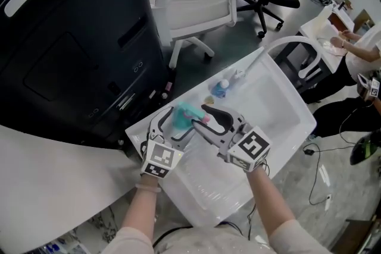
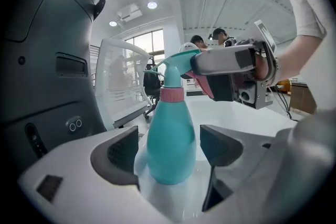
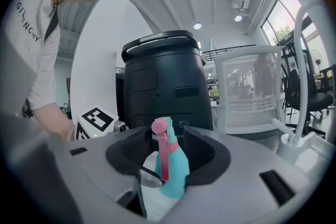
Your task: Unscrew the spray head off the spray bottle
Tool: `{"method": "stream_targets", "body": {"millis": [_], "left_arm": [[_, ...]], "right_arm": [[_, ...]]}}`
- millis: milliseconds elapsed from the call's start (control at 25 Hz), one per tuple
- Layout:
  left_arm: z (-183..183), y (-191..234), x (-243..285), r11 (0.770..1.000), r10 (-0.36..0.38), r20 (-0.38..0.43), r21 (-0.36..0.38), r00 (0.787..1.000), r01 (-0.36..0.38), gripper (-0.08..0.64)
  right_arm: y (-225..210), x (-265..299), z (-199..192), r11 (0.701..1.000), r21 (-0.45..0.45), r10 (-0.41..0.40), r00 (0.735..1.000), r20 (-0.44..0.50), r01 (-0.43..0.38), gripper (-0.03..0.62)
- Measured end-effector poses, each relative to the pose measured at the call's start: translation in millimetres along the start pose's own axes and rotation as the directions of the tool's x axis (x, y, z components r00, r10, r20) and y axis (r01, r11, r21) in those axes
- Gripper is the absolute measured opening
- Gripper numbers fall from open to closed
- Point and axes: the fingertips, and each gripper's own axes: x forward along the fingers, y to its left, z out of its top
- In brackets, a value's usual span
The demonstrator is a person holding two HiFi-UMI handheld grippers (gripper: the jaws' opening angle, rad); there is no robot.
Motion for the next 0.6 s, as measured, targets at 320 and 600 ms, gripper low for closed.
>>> {"method": "stream_targets", "body": {"millis": [320, 600], "left_arm": [[-7, -5, 17, 0.997, -0.039, -0.014, 0.068, 0.999, 0.04, 0.356], [-4, -8, 22, 0.991, -0.074, 0.007, 0.109, 0.997, 0.073, 0.354]], "right_arm": [[3, 11, 3, 0.999, -0.008, 0.038, 0.999, 0.022, -0.038, 0.184], [4, 10, 11, 0.997, -0.058, 0.047, 0.997, 0.055, -0.044, 0.084]]}}
